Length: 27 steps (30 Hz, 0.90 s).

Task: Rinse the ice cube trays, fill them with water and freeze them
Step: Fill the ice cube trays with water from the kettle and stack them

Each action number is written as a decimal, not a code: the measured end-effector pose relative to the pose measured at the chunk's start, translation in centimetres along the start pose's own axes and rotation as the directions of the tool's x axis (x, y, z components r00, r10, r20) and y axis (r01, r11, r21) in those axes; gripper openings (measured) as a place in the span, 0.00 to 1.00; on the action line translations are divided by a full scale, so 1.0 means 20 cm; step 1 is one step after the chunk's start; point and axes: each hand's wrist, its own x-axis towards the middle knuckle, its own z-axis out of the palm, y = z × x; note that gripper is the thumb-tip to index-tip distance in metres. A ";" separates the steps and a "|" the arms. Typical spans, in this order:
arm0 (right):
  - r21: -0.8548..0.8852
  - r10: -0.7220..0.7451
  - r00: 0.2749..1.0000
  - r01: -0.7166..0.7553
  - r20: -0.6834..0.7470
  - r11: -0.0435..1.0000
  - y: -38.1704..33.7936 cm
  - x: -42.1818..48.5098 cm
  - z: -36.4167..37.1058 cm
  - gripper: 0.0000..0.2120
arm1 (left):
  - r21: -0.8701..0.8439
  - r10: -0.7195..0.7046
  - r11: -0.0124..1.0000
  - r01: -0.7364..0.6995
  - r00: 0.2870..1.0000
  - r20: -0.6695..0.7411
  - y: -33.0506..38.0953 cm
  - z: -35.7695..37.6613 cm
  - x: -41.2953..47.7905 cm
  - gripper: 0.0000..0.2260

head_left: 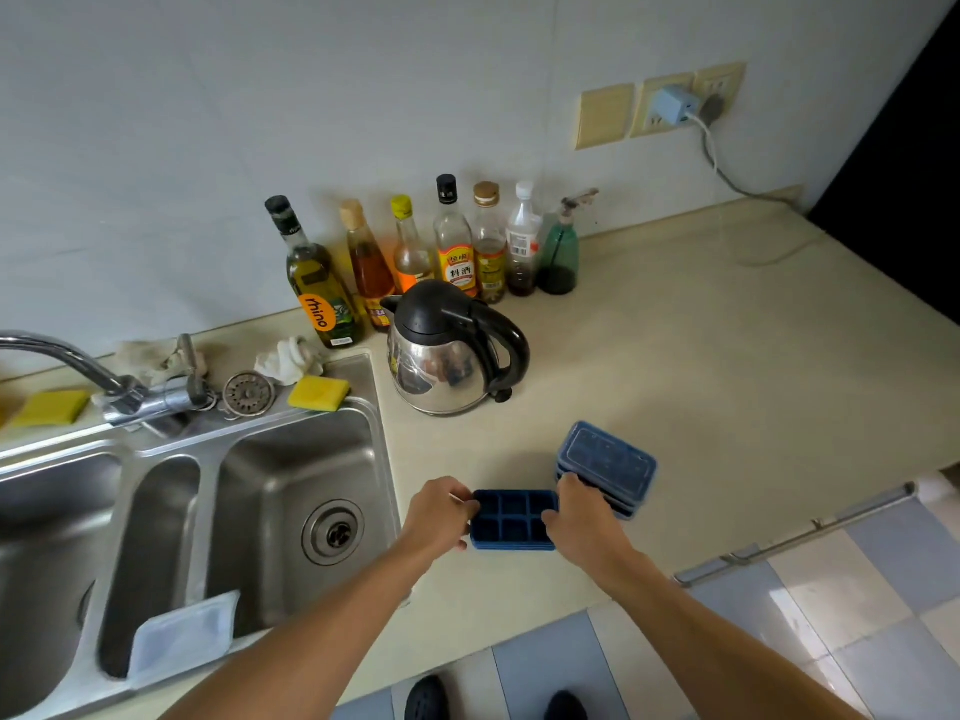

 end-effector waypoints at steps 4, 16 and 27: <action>0.034 0.035 0.999 -0.035 -0.011 0.999 0.01 0.01 0.03 0.04 | 0.064 0.068 0.996 -0.066 0.997 -0.035 -0.01 0.00 0.00 0.02; 0.127 0.100 0.995 -0.100 0.006 0.987 -0.01 0.03 0.03 0.08 | -0.003 0.090 0.996 -0.090 0.996 -0.002 0.01 0.01 0.00 0.05; 0.079 0.095 0.995 -0.097 0.026 0.992 -0.02 0.03 0.04 0.06 | -0.026 0.075 0.997 -0.075 0.997 -0.005 0.01 0.00 -0.01 0.04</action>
